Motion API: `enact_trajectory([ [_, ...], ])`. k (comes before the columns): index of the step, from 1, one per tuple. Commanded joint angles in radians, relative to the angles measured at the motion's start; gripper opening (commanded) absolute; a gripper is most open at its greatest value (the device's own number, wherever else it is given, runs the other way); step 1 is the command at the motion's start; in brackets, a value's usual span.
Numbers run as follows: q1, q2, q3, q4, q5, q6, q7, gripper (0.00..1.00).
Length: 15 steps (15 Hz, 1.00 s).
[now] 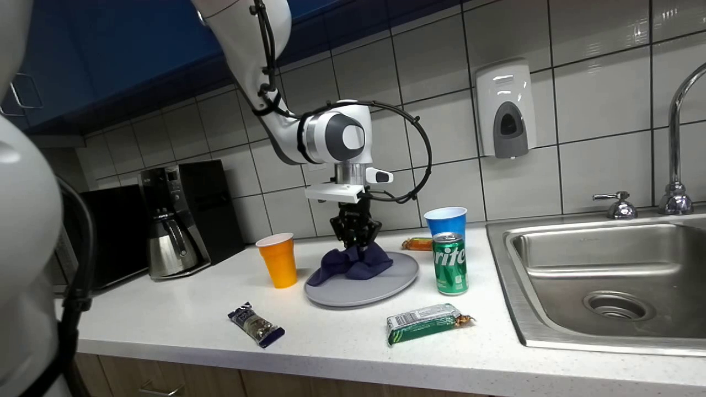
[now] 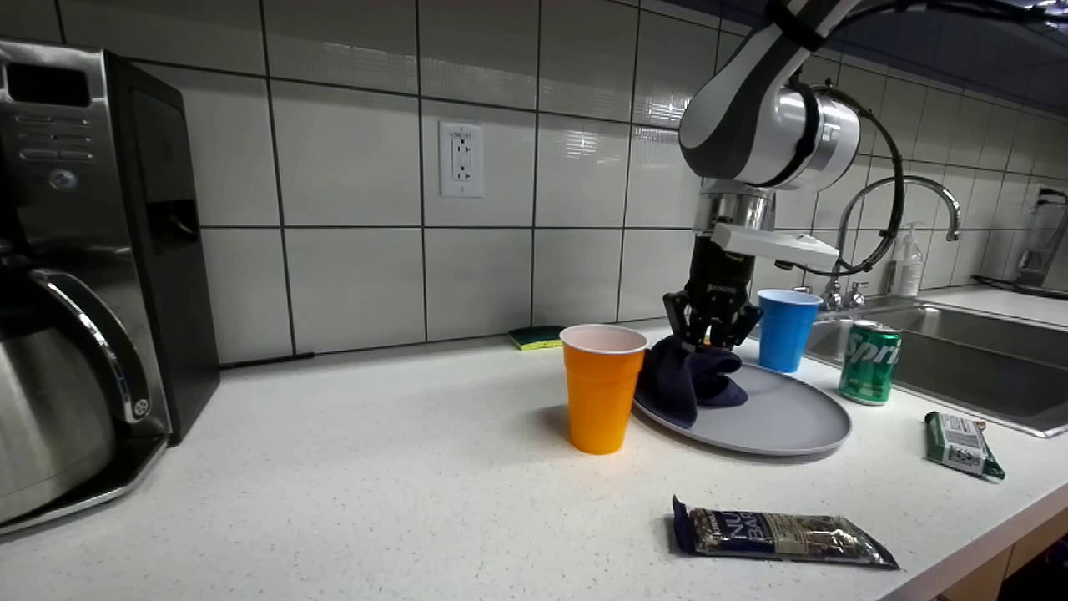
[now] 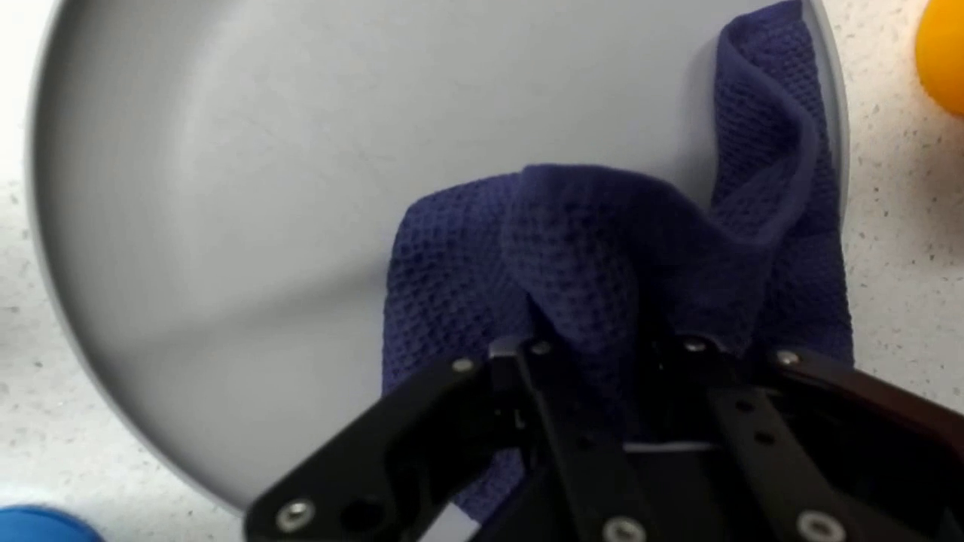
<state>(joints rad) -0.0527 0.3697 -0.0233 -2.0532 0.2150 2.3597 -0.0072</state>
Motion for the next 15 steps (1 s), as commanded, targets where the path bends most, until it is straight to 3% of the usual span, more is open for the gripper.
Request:
enact_trajectory([
  [1,-0.002,-0.033,0.000,-0.032,-0.021,0.019,0.002,0.00],
  [15,-0.004,-0.161,0.017,-0.037,-0.021,0.078,-0.095,0.03],
])
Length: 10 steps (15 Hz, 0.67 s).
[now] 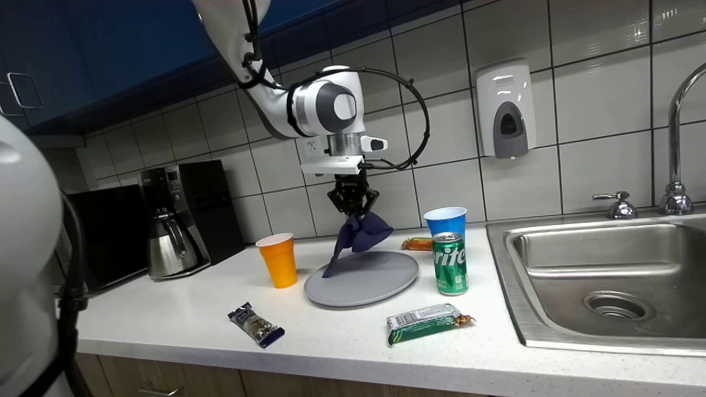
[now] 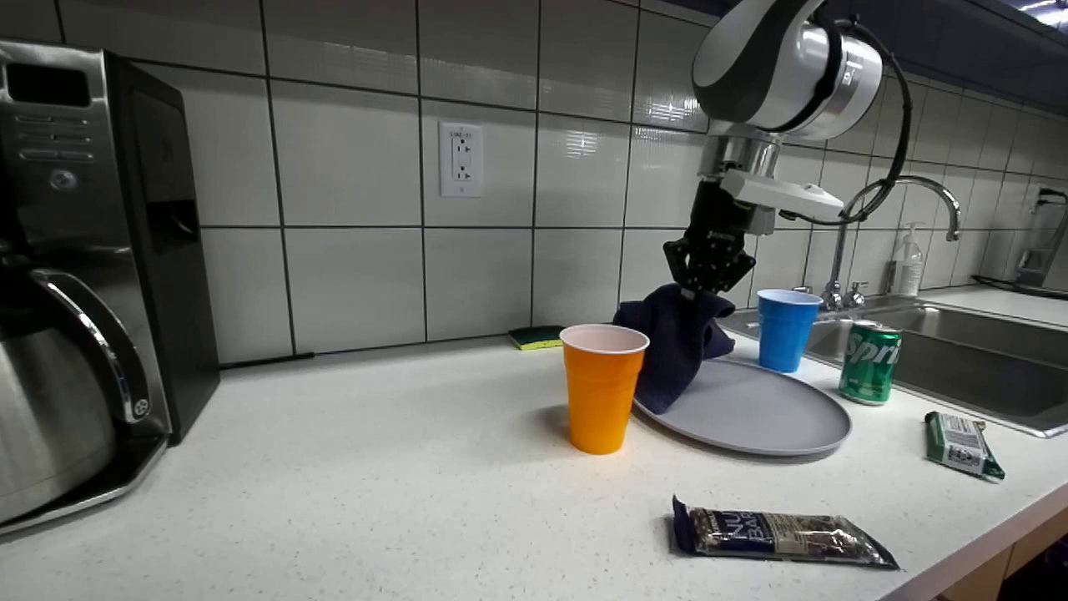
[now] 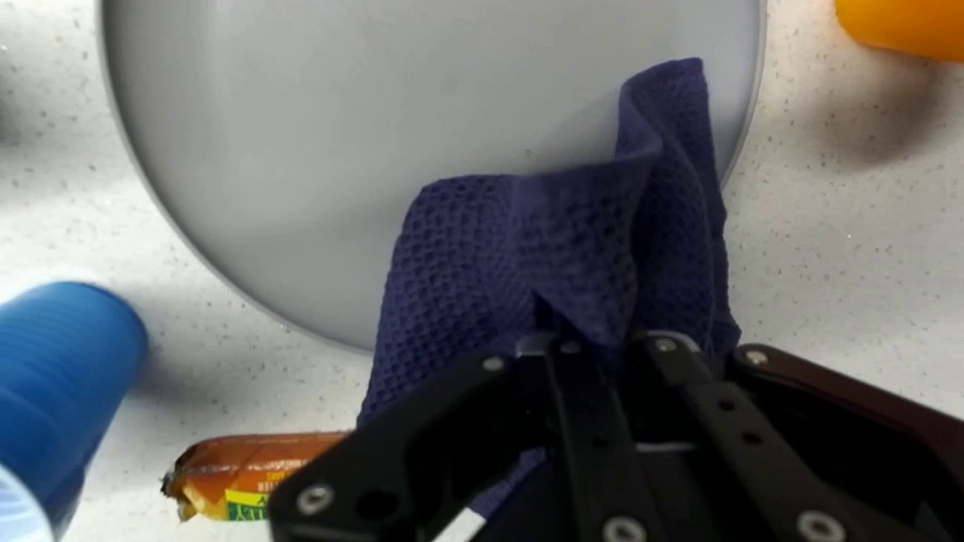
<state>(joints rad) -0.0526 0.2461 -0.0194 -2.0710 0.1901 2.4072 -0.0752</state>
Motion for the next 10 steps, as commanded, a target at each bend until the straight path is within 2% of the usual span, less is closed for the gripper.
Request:
enact_trajectory([
  [1,-0.003,-0.037,0.015,-0.015,0.007,0.042,-0.030,0.03],
  [10,0.003,0.031,0.036,0.052,0.015,0.114,-0.014,0.03],
])
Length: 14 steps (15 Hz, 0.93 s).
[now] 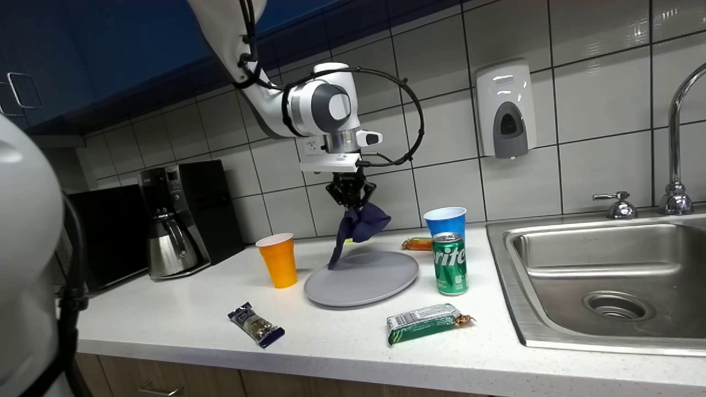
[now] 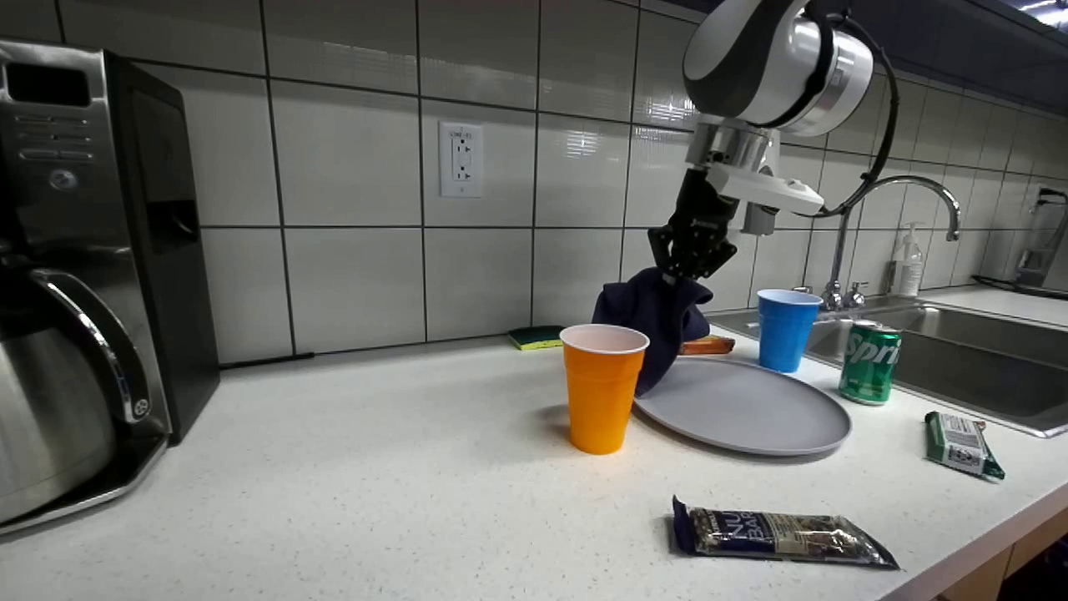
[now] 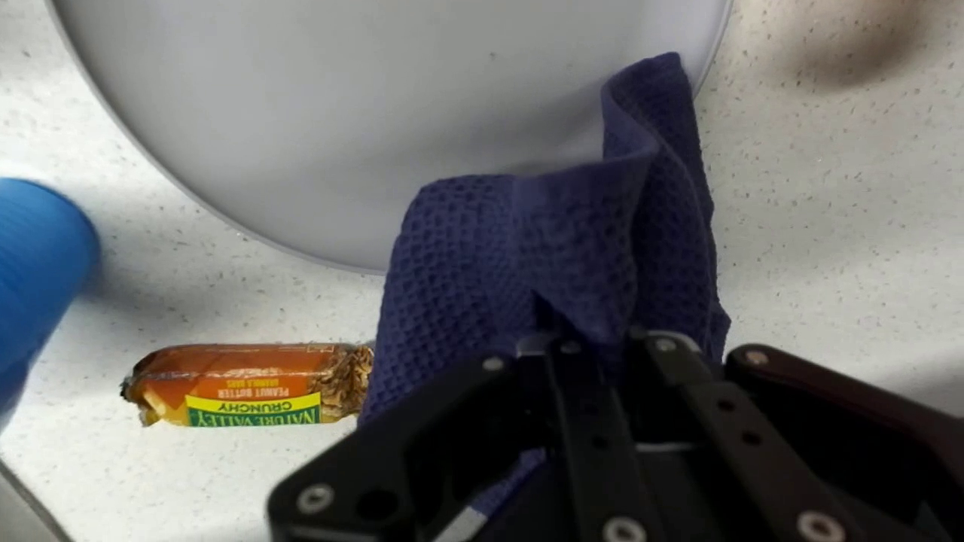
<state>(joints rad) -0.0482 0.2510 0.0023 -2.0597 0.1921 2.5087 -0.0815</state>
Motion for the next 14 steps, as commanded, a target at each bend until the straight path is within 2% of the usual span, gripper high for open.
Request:
enact_trajectory([
  [1,-0.001,0.033,0.017,0.050,0.016,0.013,-0.007,0.03],
  [14,0.022,0.158,0.056,0.202,0.033,-0.028,0.035,0.03],
])
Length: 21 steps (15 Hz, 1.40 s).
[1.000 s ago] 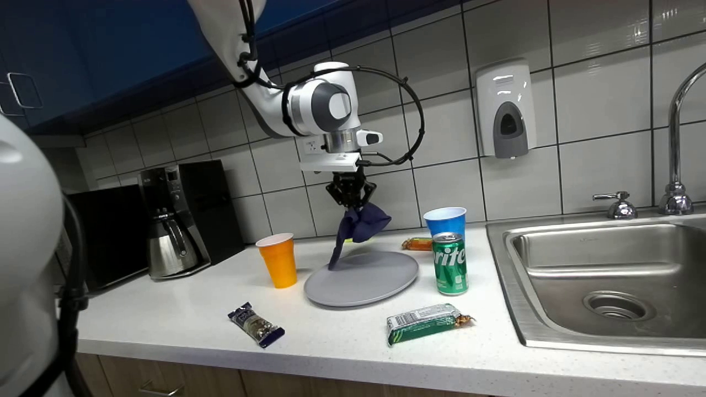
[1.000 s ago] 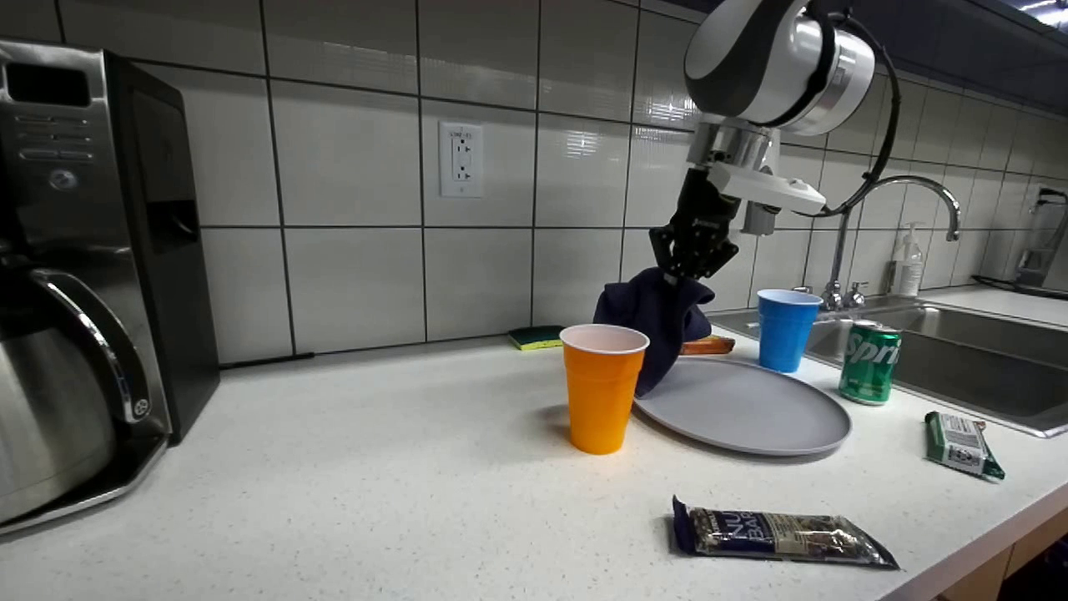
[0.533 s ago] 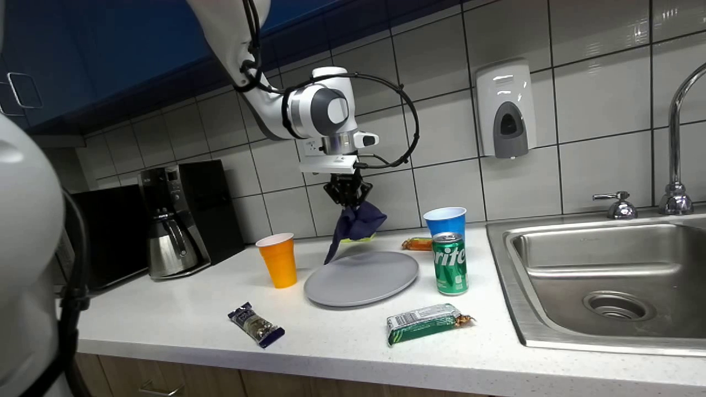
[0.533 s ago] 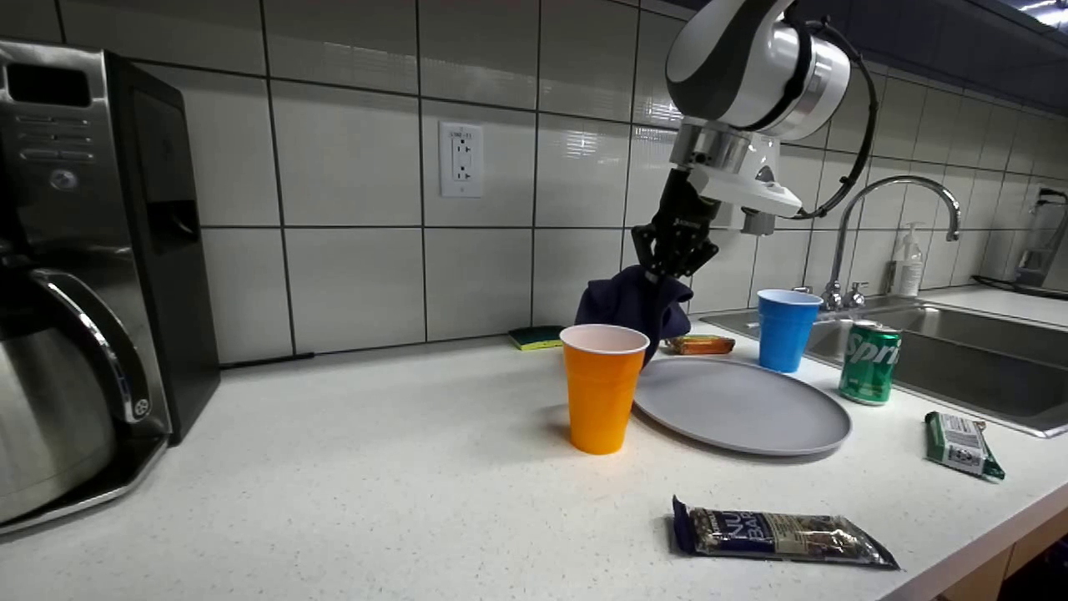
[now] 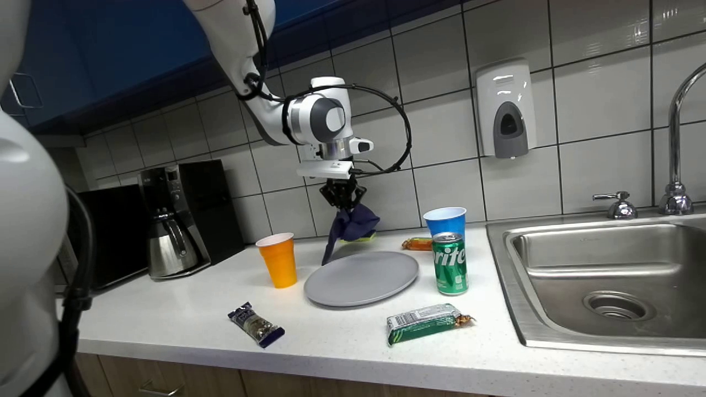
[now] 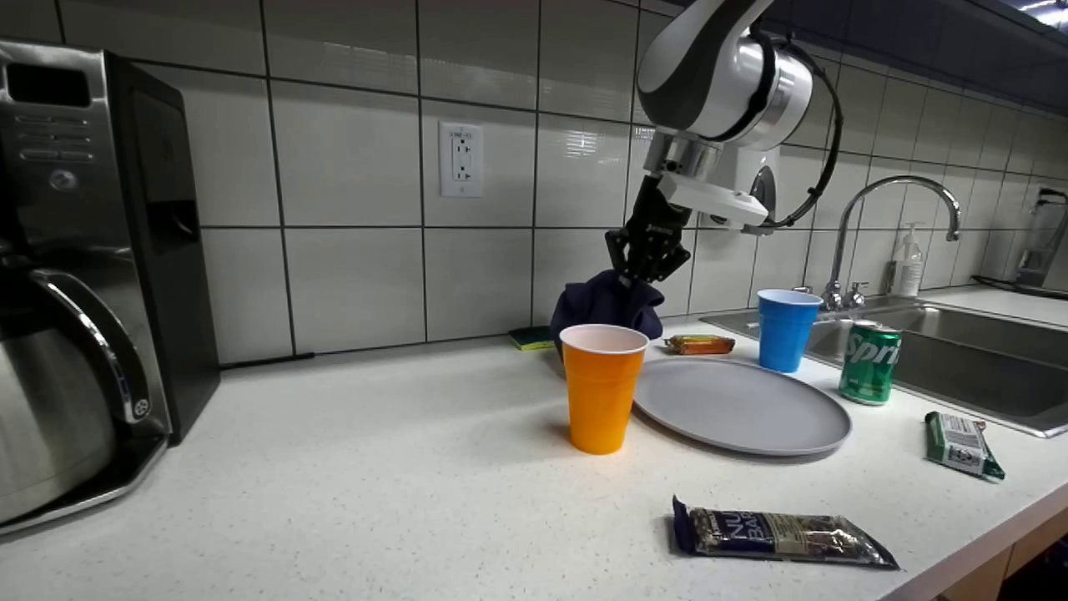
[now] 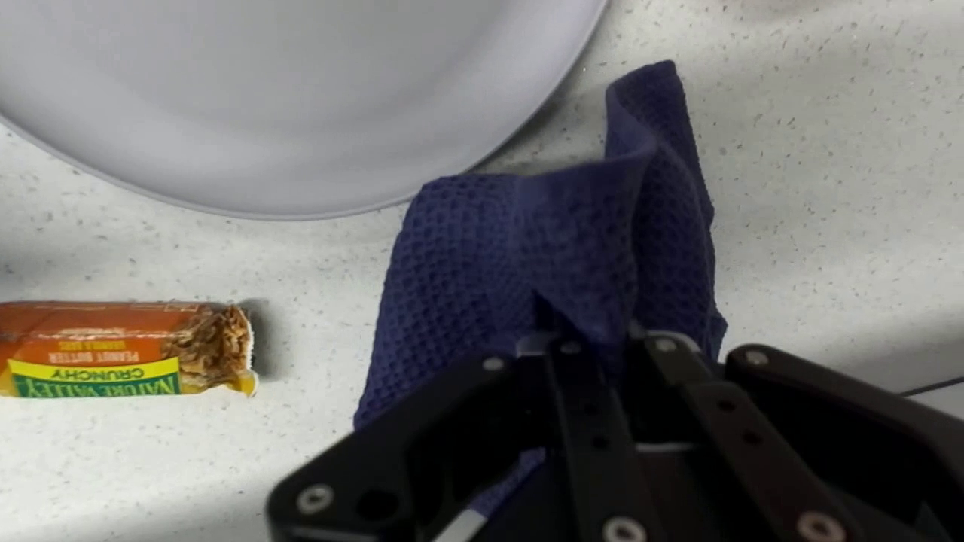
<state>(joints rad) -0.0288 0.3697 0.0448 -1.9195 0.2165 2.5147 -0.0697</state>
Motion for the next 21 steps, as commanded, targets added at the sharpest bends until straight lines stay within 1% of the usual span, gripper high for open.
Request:
enact_trajectory([
  [1,0.007,0.051,0.014,0.071,0.007,-0.036,0.028,0.03],
  [9,0.029,0.133,0.017,0.152,-0.001,-0.125,0.073,0.03],
  [16,0.034,0.169,0.015,0.187,-0.004,-0.150,0.084,0.03],
  [17,0.033,0.172,0.015,0.190,-0.003,-0.153,0.085,0.07],
  [18,0.032,0.175,0.015,0.193,-0.002,-0.158,0.085,0.35],
  [19,0.032,0.176,0.016,0.194,-0.002,-0.160,0.085,0.36],
  [21,0.029,0.173,0.018,0.194,0.001,-0.172,0.079,0.49],
])
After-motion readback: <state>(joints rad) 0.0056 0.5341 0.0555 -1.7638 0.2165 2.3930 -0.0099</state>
